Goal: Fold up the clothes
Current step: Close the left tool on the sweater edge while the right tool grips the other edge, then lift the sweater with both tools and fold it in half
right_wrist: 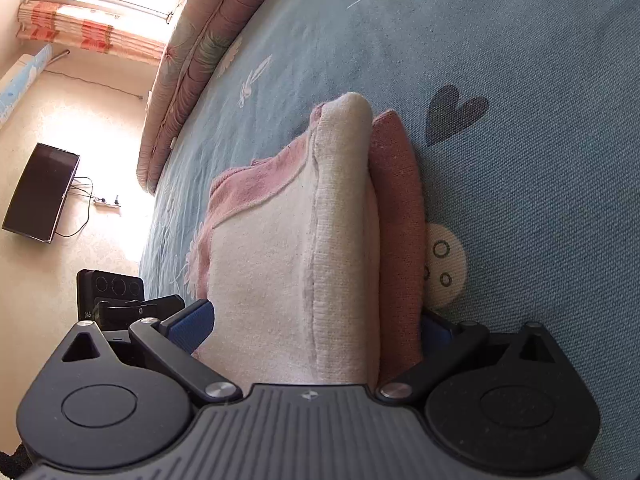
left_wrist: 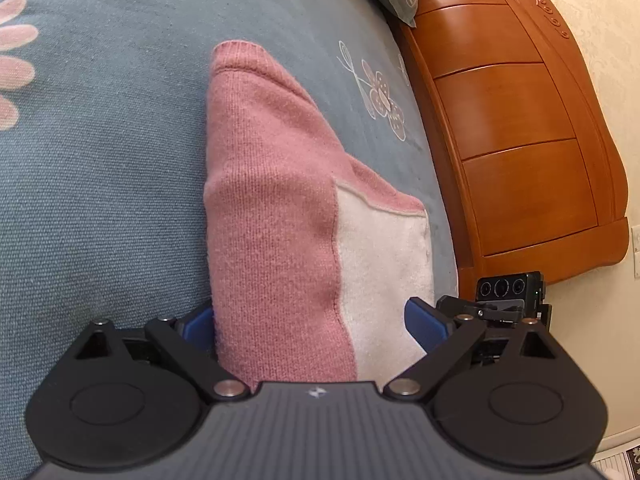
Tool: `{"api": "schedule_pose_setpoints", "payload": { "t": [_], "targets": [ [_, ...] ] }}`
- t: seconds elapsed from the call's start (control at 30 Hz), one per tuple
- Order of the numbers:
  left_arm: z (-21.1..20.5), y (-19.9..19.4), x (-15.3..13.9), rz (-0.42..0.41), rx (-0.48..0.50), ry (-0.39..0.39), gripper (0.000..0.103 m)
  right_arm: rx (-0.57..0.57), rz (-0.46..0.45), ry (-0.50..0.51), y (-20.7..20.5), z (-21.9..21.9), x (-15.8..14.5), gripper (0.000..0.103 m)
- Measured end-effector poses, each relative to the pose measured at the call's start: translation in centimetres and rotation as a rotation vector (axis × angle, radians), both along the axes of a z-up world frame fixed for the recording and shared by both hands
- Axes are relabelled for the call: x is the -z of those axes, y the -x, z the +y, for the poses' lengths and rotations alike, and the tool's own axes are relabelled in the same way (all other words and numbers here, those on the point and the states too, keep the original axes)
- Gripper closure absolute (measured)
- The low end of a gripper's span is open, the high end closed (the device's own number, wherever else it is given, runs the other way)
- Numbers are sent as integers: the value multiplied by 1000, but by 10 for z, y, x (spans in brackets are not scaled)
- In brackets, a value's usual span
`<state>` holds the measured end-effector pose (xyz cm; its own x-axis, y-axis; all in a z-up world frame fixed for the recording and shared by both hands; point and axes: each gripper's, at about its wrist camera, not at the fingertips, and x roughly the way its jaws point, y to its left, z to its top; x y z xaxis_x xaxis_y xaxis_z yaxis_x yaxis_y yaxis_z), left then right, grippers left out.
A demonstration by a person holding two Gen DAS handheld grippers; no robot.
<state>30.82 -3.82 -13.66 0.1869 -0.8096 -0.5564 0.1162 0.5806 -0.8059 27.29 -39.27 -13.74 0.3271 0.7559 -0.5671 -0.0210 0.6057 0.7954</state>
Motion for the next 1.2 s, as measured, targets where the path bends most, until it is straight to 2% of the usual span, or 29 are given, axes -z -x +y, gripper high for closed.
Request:
{"api": "schedule_pose_setpoints", "payload": {
  "t": [0.23,0.73,0.9,1.07,1.2],
  "targets": [
    [4,2,-2,-3,-8,1,7,0,-57,11,7,1,1,0],
    [-2,-8,-4,-3,11,-16,4,-13,-68,12,10,-6,3,0],
    [-1,-10,-2,4,7,1,4,-10,-68,2,9,-9,4,0],
    [2,4,-2,14,19,7,4,-24,-80,11,19,-8,3,0],
    [9,4,2,33,2,50,4,-7,-63,-34,15,-14,6,0]
  ]
}}
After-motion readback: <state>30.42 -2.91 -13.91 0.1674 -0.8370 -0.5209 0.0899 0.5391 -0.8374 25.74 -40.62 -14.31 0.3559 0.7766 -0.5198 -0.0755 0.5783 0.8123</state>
